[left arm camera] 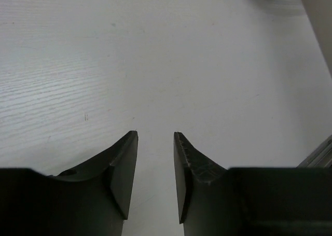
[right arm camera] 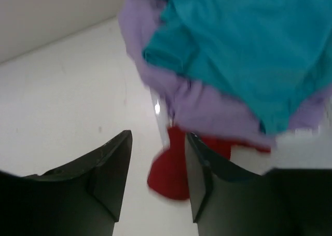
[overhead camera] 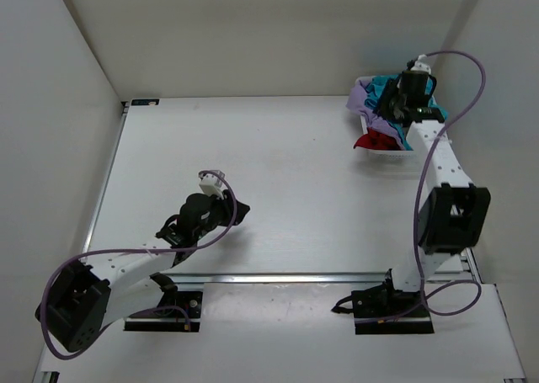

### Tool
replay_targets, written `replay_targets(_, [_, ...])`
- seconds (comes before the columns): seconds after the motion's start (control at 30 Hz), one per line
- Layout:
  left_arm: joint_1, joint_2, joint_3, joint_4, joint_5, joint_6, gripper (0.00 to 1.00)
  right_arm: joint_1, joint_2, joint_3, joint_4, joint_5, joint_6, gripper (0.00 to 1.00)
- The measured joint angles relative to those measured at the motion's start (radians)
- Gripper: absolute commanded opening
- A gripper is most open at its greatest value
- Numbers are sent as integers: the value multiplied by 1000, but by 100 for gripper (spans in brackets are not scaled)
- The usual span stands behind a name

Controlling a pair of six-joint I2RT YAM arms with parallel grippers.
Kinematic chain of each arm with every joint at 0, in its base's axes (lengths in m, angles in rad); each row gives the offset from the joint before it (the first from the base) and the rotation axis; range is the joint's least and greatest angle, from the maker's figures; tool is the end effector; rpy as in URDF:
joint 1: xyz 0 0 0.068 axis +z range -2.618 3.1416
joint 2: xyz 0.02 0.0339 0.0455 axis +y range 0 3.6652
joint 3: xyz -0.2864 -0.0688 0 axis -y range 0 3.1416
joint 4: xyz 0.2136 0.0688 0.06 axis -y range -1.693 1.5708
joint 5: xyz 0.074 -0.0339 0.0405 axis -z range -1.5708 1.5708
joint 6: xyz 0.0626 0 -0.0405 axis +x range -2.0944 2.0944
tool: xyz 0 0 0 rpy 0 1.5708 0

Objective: Fold and stack the t-shirts
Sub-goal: Grab crumpled tshirt from bin with the right arm

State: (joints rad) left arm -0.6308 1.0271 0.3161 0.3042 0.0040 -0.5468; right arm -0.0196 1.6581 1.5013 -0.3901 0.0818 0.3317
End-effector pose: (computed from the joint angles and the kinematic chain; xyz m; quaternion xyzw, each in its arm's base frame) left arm 0.1600 -0.1172 0.2106 0.0362 0.8346 -0.3067 0.4562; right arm 0.3816 -0.0126 0.3538 0.1719 0.8542 0.0409 0.4891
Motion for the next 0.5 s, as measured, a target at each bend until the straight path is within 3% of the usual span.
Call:
replay_targets(0.1, [0,54,0,21,7,-5,47,-35,206,230,13,-45,-52,50])
replay_targets(0.2, [0,74,0,26,12,-8,47,-54,348,349,-7,-64,-89,54])
replay_targets(0.5, [6,95,0,49,34,-11,49,-51,597,644,-152,-76,-129,48])
